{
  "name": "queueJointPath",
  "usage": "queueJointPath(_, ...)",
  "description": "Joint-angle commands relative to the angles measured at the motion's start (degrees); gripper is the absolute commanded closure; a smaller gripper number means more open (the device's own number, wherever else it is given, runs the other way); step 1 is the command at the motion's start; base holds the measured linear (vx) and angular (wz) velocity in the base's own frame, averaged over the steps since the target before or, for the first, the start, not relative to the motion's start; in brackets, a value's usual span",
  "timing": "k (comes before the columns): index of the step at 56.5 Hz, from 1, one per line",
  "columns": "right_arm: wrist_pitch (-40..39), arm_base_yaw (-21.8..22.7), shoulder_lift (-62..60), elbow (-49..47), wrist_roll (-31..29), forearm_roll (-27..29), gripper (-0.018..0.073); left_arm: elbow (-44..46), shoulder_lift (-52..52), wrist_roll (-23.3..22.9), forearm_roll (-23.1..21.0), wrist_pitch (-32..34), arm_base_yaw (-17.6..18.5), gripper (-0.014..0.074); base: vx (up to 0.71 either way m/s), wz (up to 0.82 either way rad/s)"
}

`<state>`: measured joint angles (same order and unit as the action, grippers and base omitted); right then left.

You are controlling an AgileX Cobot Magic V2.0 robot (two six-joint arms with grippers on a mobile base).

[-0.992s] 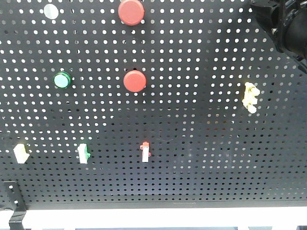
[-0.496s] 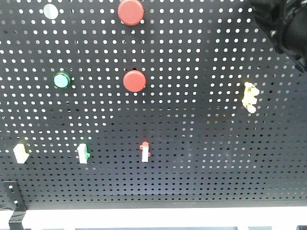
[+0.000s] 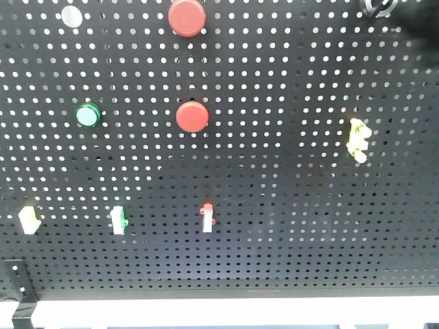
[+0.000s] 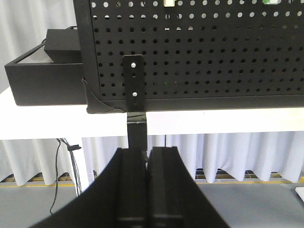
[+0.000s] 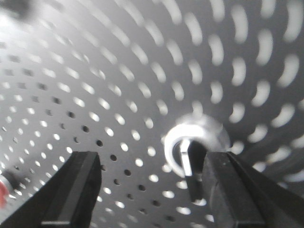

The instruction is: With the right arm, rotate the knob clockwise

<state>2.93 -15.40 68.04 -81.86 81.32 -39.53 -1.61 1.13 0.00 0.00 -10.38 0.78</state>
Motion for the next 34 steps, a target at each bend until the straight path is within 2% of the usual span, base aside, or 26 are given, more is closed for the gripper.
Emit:
queueJointPath(1, 4.2, -1.8, -4.8, -2.2, -1.5, -4.1, 0.0037, -1.5, 0.5, 0.0, -0.4, 4.7, 0.2, 0.0603, 0.00, 0.00)
queueJointPath(7, 12.1, -6.5, -8.5, -2.2, -8.9, -3.8, 0.0037, -1.5, 0.5, 0.0, -0.4, 4.7, 0.2, 0.0603, 0.00, 0.00)
queueJointPath(16, 28.7, -15.2, -13.0, -2.2, -30.3, 2.3, 0.0037, -1.5, 0.5, 0.0, -0.4, 4.7, 0.2, 0.0603, 0.00, 0.00)
queueJointPath(20, 33.4, -17.5, -14.0, -2.2, -37.3, 4.6, 0.0037, -1.5, 0.5, 0.0, -0.4, 4.7, 0.2, 0.0603, 0.00, 0.00)
queueJointPath(24, 34.8, -18.3, -14.6, -2.2, -40.7, 5.0, 0.0037, -1.5, 0.5, 0.0, -0.4, 4.7, 0.2, 0.0603, 0.00, 0.00)
queueJointPath(34, 34.9, -18.3, -14.6, -2.2, -41.5, 5.1, 0.0037, -1.5, 0.5, 0.0, -0.4, 4.7, 0.2, 0.0603, 0.00, 0.00)
